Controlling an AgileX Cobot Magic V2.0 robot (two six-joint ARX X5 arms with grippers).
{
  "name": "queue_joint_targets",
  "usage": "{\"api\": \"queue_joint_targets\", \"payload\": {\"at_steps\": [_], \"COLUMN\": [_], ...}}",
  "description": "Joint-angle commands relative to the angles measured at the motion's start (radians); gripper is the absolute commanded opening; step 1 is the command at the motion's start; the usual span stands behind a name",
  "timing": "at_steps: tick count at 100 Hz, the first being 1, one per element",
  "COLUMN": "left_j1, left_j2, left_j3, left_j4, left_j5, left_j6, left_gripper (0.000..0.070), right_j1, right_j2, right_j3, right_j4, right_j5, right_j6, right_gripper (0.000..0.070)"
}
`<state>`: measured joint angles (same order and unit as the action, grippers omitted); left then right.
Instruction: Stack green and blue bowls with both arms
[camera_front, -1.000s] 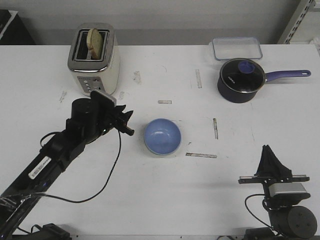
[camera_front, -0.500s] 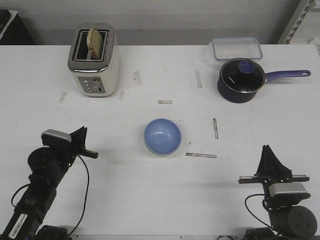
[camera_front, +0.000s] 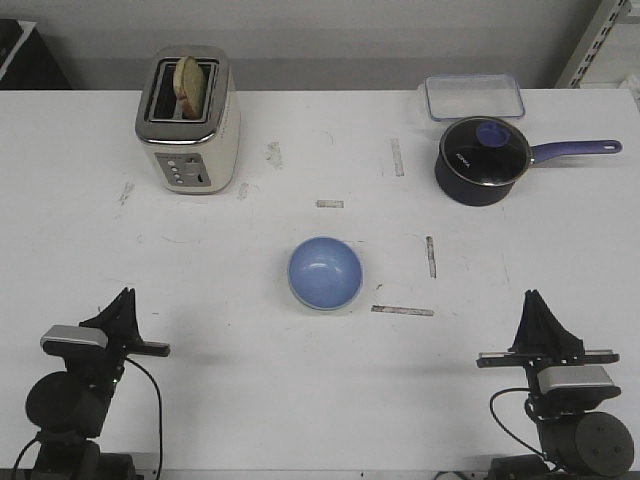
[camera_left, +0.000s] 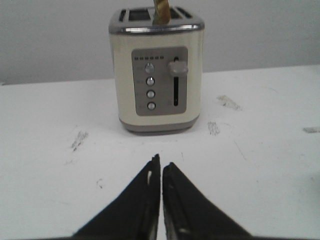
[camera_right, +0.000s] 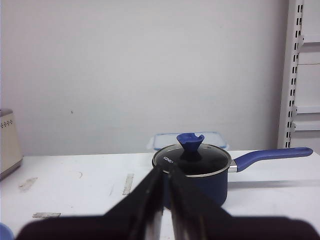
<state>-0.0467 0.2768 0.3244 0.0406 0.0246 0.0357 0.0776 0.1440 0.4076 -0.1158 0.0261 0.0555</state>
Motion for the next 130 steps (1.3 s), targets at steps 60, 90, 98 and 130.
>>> {"api": "queue_joint_targets", "payload": {"at_steps": [60,90,98,130], "left_j1": [0.000,0.001,0.001,0.004], "left_j2": [-0.191,-0.251,-0.270,-0.274], "left_j3": [-0.066,-0.178,-0.209,-0.312], "left_j4": [0.021,0.021,0.021,0.169], "left_j5": [-0.057,-0.056,-0.056,-0.055], "left_j6": [0.005,0.005,0.005,0.005], "left_gripper": [0.0001,0.0001,0.0001,0.0001], "right_j1": [0.002,0.002,0.002,0.002], "right_j2": [-0.001,-0.001,-0.001,-0.001], "right_j3": [-0.001,-0.002,-0.002,-0.001], "right_j4": [0.010,0.010,0.010,0.010], "right_j5": [0.000,0.000,0.000,0.000], "right_j6": [-0.005,-0.005,-0.005,-0.005], "right_gripper": [0.0007,0.0007,0.0007,0.0007]}}
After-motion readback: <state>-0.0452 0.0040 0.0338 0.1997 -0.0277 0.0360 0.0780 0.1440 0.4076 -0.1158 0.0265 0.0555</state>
